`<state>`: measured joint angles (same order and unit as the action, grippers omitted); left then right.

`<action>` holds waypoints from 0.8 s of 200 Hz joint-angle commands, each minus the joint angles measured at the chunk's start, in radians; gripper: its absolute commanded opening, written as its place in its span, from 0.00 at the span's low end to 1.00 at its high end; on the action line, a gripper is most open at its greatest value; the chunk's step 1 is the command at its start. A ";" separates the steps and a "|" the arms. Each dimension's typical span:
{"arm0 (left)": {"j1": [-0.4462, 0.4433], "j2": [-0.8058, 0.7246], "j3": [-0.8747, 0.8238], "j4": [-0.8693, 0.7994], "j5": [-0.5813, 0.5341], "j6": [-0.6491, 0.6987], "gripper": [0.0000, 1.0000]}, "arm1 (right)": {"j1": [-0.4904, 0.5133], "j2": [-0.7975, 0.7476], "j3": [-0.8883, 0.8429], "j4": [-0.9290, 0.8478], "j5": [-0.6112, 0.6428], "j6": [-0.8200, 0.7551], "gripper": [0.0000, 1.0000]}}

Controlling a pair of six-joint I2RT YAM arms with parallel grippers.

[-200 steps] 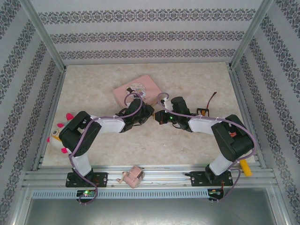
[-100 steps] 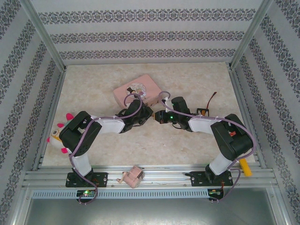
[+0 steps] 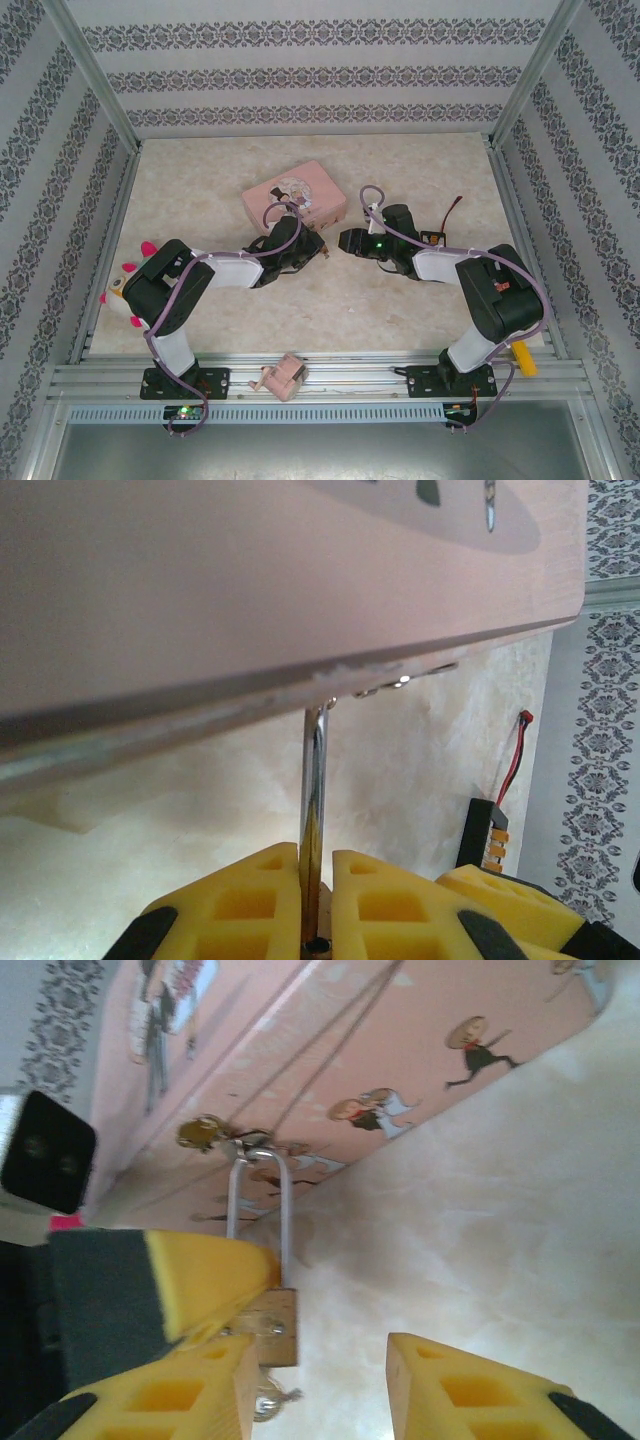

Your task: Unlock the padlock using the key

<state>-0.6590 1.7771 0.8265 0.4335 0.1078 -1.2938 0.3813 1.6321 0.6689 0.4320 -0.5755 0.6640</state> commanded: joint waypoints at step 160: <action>-0.001 -0.200 -0.036 -0.124 -0.083 0.126 0.79 | -0.009 0.185 0.110 0.014 -0.045 -0.080 0.46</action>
<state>-0.6590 1.6863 0.7734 0.4198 0.1013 -1.2564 0.3813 1.8309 0.7284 0.5526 -0.6567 0.6949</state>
